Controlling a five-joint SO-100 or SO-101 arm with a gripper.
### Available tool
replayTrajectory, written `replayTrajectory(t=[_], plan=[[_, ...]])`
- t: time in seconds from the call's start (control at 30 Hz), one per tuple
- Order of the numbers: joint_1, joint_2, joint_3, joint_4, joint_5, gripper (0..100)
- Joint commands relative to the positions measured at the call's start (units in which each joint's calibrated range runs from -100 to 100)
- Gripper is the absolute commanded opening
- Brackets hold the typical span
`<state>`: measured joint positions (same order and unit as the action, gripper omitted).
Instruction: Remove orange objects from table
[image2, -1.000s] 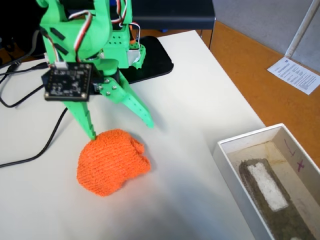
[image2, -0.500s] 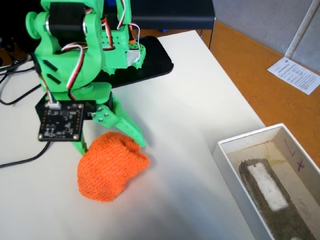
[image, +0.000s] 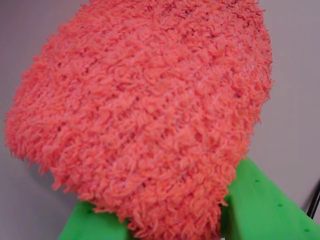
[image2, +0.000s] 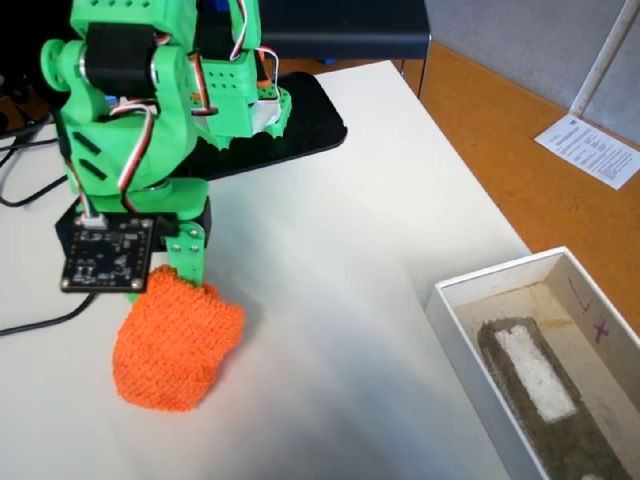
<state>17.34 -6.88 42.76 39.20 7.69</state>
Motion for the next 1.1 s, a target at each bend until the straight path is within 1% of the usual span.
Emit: replayTrajectory(t=[0.0, 0.17, 0.27, 0.37, 0.47, 0.53, 0.63, 0.73, 0.83, 0.93, 0.97, 1.0, 1.03, 1.07], plan=[[-1.78, -5.50, 0.07, -1.05, 0.20, 0], [-7.84, -14.32, -0.32, -5.11, -0.34, 0], [-12.57, -16.33, -6.43, -7.78, -1.17, 0], [-17.82, -12.05, -20.28, -7.29, -2.74, 0], [-23.52, -3.07, -40.73, -3.32, -3.66, 0], [-26.99, 3.73, -54.29, -2.84, -3.61, 0], [-30.84, 14.55, -73.38, -5.67, -2.44, 0], [-33.72, 22.78, -85.30, -10.46, -0.63, 0], [-35.86, 26.05, -86.95, -15.24, 0.54, 0], [-37.12, 25.55, -81.04, -18.00, 0.63, 0], [-37.42, 24.63, -77.16, -20.10, 0.49, 0], [-38.30, 20.43, -62.43, -28.53, 0.05, 0], [-38.60, 18.92, -57.78, -31.13, -0.05, 0], [-39.12, 15.81, -48.97, -35.43, -0.44, 0]])
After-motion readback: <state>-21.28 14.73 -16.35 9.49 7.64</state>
